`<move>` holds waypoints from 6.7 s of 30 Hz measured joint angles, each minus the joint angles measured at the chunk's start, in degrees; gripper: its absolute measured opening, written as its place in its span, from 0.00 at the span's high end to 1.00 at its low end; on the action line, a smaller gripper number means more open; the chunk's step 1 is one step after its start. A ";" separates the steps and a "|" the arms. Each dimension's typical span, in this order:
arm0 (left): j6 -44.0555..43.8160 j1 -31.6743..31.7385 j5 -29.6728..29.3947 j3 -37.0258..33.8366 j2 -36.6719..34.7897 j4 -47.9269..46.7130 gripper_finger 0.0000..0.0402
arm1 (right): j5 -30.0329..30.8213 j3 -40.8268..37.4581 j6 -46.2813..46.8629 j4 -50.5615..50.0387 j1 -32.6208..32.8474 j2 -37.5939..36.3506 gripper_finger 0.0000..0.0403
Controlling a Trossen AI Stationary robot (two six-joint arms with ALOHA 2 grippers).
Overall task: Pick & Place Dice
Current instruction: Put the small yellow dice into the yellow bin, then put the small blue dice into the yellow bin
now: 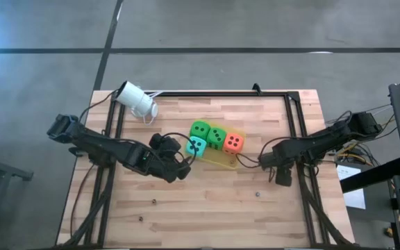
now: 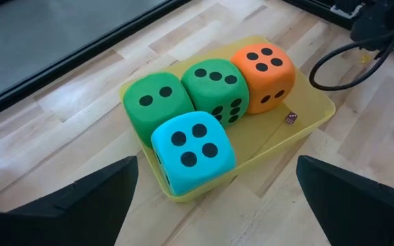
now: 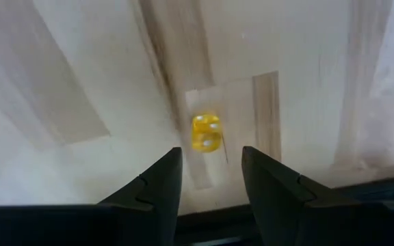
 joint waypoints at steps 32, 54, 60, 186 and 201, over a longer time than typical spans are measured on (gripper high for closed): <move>0.04 -0.03 0.00 0.00 0.00 0.00 0.00 | 2.93 -2.68 5.87 6.36 0.12 -0.01 0.72; 0.04 -0.02 0.40 0.00 0.00 0.00 0.00 | 3.79 3.09 3.60 4.38 0.09 -0.07 0.87; 0.04 0.01 0.83 0.00 0.00 -0.02 0.00 | 5.39 8.58 2.44 -1.46 0.09 -0.11 0.87; 0.03 0.11 0.79 0.00 -0.01 0.48 0.00 | 20.92 16.25 -22.91 43.65 -7.75 4.43 0.53; 0.04 0.11 0.79 0.00 -0.01 0.67 0.00 | 15.24 16.20 -22.72 43.80 -9.36 8.26 0.58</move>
